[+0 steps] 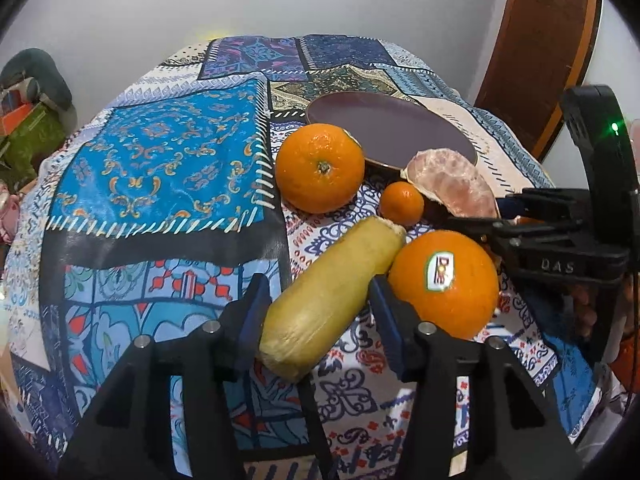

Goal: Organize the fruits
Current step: 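Grasp the peeled pomelo segment with the right tool while the left tool grasps a yellow cylinder, then lift the pomelo segment and yellow cylinder and carry both toward the purple plate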

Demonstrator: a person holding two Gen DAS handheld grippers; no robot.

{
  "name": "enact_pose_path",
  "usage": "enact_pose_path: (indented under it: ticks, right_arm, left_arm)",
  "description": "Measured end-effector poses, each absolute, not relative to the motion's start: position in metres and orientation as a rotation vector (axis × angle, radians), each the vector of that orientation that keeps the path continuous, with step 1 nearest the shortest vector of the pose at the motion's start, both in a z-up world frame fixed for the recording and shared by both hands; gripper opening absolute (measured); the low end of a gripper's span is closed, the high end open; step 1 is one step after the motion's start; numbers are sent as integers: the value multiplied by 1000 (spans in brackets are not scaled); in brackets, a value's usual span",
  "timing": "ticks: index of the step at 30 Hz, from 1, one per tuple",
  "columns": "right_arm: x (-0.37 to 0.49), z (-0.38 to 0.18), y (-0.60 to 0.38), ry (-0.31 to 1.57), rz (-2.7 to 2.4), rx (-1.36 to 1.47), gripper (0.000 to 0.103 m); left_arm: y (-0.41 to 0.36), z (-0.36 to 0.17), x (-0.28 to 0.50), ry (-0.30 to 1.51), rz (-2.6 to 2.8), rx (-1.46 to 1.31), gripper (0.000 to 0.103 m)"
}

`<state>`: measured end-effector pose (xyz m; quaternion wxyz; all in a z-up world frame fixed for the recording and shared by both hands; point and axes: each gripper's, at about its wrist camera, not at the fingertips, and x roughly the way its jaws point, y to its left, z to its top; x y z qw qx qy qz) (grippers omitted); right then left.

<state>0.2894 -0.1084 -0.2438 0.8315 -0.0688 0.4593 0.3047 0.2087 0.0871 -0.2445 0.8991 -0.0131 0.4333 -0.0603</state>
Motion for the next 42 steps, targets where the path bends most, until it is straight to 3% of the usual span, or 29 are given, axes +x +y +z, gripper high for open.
enact_pose_path:
  ticks: [11,14,17,28,42]
  right_arm:
    - [280,-221,-118,910,649,-97,37]
    - [275,-212,-122,890,652,-89,36]
    - [273,-209,-127,891,649,-87,27]
    - [267,-220,-130,960,686,-94,27]
    - [277,-230,-112,971,718,-103,26]
  left_arm:
    - [91,-236,184,944,-149,-94,32]
    - [89,-235,183,964,-161,-94,32]
    - [89,-234,189,985,-170,-90,32]
    - [88,-246,228,1006,-168,-109,40]
    - [93,-260,253,1026,-190,-143,38]
